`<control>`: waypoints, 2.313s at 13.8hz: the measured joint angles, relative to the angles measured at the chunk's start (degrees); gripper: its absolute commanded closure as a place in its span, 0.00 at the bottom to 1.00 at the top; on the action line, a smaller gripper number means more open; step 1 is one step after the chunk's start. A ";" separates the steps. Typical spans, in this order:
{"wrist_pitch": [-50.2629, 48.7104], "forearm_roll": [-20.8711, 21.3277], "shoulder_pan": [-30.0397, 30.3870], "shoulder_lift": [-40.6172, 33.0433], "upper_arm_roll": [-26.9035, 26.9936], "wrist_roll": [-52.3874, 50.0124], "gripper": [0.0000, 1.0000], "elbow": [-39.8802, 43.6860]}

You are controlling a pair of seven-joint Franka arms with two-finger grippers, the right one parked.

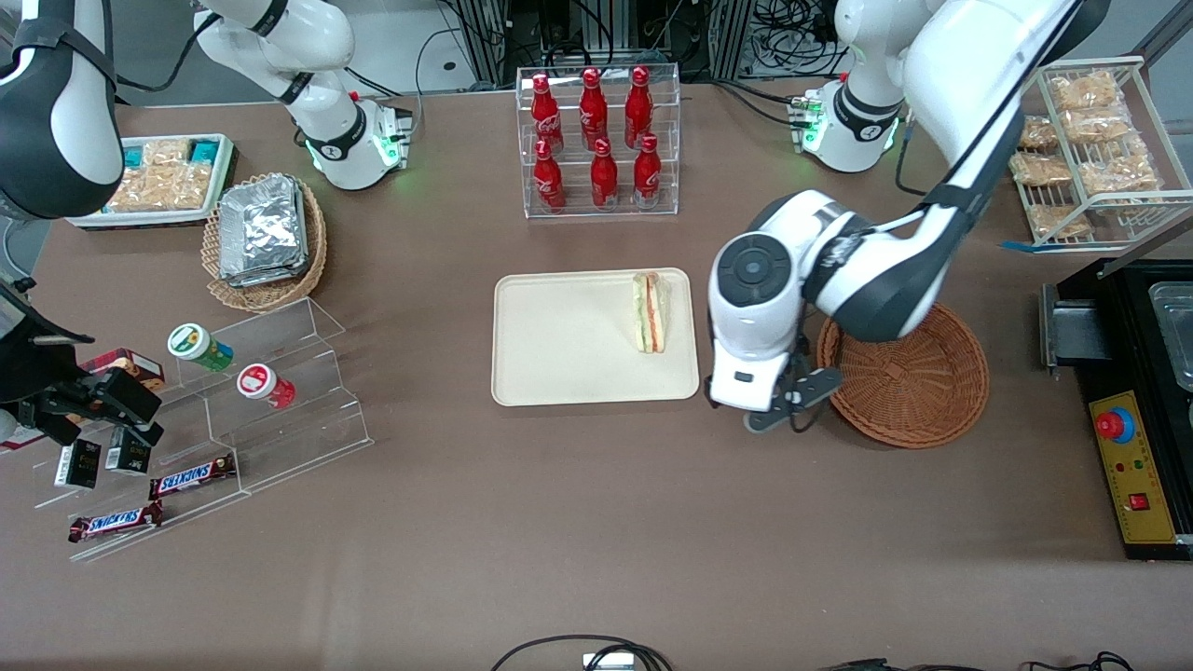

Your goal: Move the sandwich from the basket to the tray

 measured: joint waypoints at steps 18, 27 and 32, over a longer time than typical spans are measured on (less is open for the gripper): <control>-9.99 -27.54 -0.22 -25.33 29.84 45.46 0.01 -4.73; -17.59 -31.28 -0.29 -33.52 37.91 68.67 0.01 -6.47; -17.98 -34.38 -0.65 -34.07 37.97 75.88 0.01 -6.50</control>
